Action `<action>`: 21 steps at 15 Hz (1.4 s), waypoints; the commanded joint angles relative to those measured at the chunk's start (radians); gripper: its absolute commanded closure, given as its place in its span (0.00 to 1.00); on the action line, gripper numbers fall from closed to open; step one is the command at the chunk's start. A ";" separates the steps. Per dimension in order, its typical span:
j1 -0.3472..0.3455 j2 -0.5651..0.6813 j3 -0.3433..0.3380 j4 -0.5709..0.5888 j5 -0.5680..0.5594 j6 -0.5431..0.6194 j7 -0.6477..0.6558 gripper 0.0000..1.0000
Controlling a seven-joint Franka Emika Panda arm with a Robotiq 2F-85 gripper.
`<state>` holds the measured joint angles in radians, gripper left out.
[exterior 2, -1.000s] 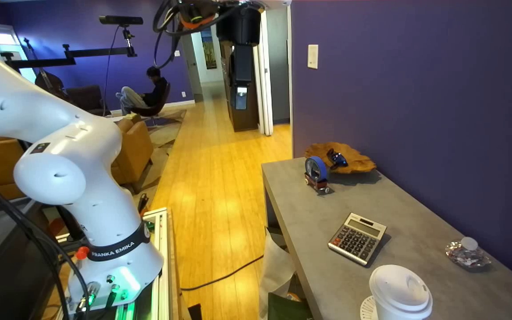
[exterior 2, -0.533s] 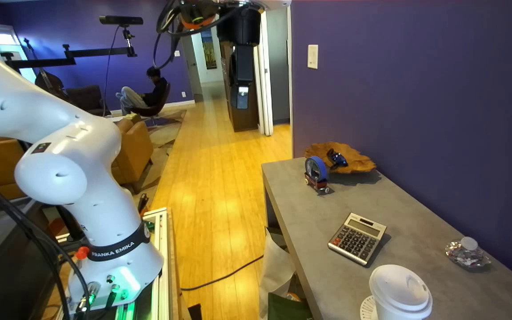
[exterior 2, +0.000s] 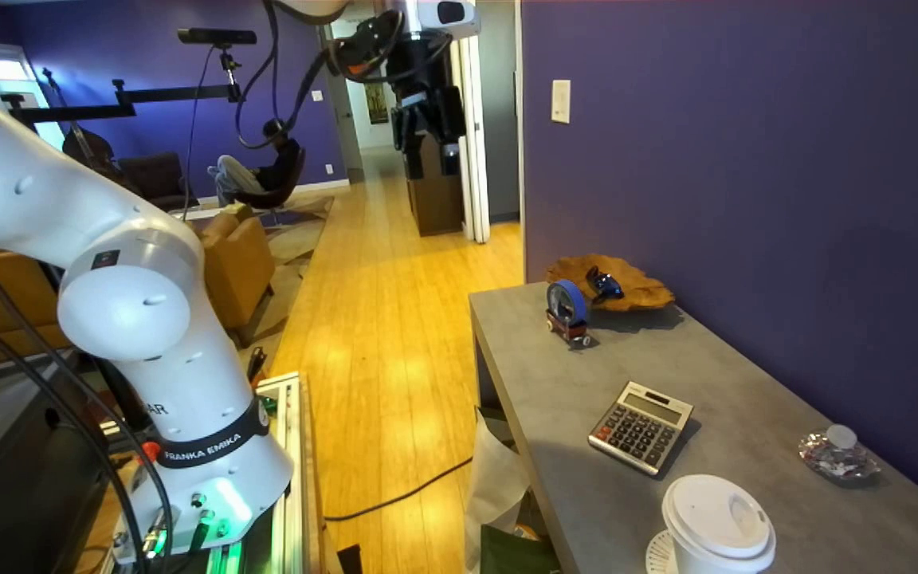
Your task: Move the toy car to the right
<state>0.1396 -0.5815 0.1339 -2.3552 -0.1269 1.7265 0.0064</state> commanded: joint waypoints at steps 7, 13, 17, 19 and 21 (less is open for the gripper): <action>0.110 0.179 -0.046 -0.193 0.019 0.620 -0.350 0.00; 0.121 0.284 -0.084 -0.237 0.060 0.816 -0.531 0.00; 0.124 0.321 -0.094 -0.237 0.072 0.849 -0.572 0.00; 0.096 0.332 -0.077 -0.228 0.000 0.856 -0.540 0.00; 0.086 0.383 -0.080 -0.219 -0.050 0.898 -0.585 0.00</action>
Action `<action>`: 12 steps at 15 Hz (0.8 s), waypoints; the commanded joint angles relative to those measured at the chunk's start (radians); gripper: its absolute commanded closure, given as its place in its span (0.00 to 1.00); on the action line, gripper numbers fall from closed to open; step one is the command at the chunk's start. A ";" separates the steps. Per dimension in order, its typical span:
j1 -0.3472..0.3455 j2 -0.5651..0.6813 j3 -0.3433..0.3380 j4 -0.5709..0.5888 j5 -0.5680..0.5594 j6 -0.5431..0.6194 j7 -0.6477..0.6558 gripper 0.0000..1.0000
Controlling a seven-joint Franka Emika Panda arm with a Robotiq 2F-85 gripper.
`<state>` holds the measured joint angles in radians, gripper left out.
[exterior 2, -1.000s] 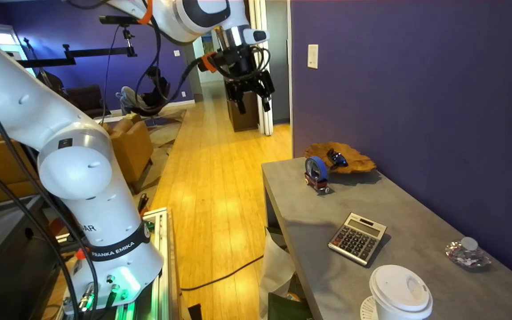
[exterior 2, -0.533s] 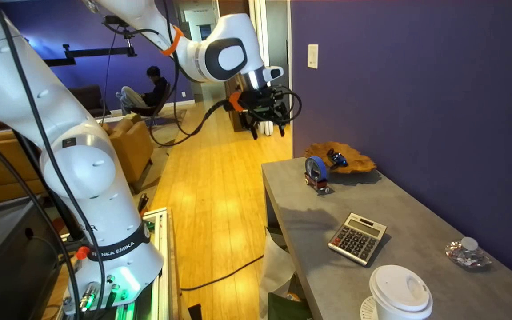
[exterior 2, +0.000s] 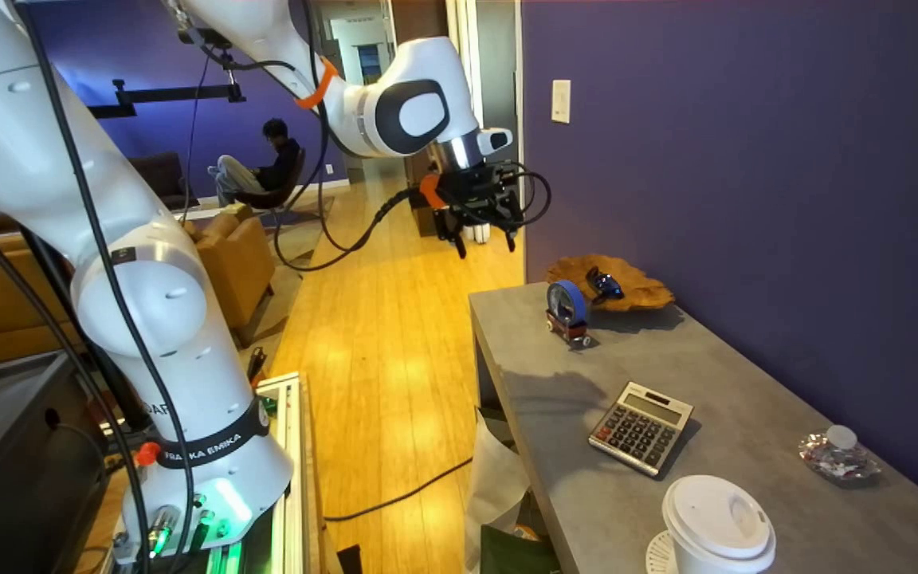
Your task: Move the toy car to the right
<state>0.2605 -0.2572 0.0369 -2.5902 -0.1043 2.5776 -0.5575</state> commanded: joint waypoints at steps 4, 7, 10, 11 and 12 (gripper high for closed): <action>-0.016 0.156 0.001 0.019 -0.039 0.180 -0.161 0.00; -0.024 0.243 0.009 0.023 -0.008 0.290 -0.286 0.00; -0.048 0.326 0.036 0.027 0.037 0.363 -0.380 0.00; -0.022 0.352 0.015 0.031 0.075 0.384 -0.426 0.00; -0.029 0.380 0.023 0.039 0.088 0.403 -0.455 0.00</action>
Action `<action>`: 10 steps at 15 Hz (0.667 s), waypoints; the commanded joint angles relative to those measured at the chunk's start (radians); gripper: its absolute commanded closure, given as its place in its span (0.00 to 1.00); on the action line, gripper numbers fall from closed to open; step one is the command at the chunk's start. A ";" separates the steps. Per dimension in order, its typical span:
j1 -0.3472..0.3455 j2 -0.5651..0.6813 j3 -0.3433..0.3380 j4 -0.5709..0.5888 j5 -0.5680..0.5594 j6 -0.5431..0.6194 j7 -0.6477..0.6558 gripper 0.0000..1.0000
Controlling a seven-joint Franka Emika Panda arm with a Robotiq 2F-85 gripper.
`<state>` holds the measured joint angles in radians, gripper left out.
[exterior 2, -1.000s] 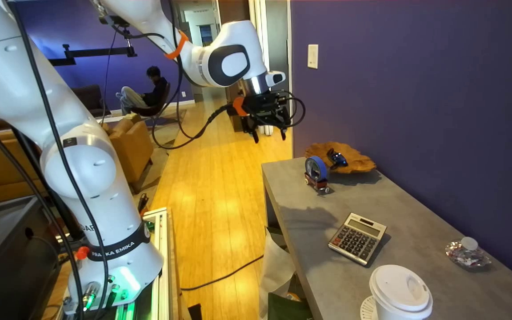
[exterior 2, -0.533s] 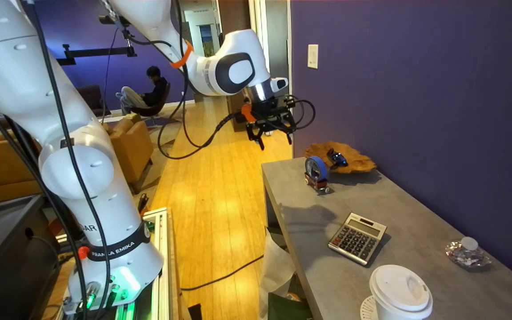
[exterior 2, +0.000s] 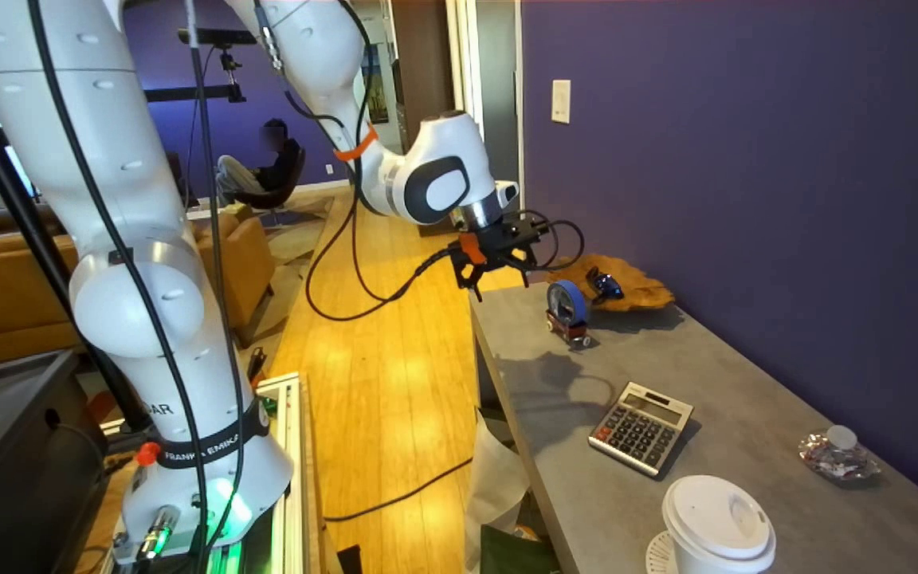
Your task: Move the toy car to the right
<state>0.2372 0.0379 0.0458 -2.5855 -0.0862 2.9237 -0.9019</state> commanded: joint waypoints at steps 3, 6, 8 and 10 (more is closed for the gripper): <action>-0.027 0.152 0.021 0.064 0.083 0.077 -0.177 0.00; -0.120 0.204 0.090 0.107 0.044 0.087 -0.196 0.00; -0.172 0.247 0.126 0.146 0.033 0.089 -0.226 0.00; -0.177 0.215 0.130 0.116 0.005 0.085 -0.168 0.00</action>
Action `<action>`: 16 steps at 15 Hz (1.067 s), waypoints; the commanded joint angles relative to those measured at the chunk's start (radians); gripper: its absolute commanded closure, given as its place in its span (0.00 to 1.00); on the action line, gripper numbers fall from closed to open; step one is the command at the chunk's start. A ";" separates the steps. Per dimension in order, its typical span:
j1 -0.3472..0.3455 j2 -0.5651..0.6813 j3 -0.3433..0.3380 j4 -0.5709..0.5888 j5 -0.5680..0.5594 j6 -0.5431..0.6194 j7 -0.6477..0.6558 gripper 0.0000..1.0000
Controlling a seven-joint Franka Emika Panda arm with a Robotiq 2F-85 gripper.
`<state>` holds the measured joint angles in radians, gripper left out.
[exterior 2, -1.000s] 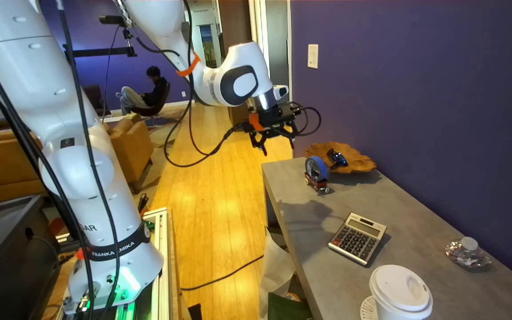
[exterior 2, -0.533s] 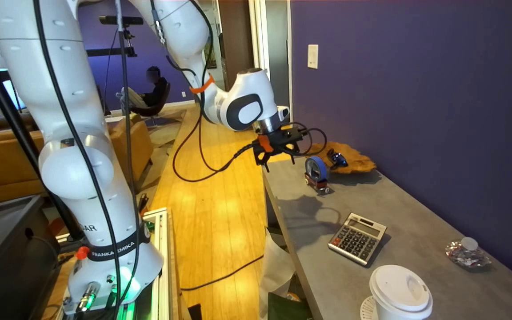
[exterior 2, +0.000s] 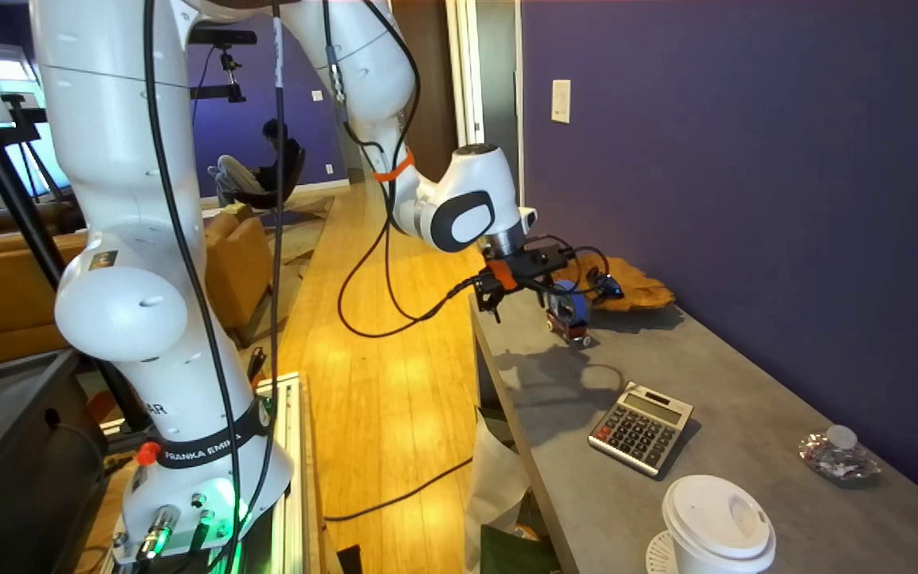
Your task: Move the toy car to the right
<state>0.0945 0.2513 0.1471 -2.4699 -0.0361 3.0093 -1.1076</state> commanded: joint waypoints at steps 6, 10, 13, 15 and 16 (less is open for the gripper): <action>-0.046 0.061 0.018 0.045 -0.086 0.034 0.051 0.00; -0.039 0.092 -0.021 0.064 -0.159 0.039 0.106 0.00; -0.052 0.116 -0.021 0.072 -0.178 0.056 0.133 0.00; -0.046 0.132 -0.033 0.081 -0.197 0.083 0.147 0.00; -0.048 0.139 -0.033 0.086 -0.204 0.092 0.151 0.00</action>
<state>0.0524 0.3529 0.1216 -2.4143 -0.1860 3.0628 -0.9992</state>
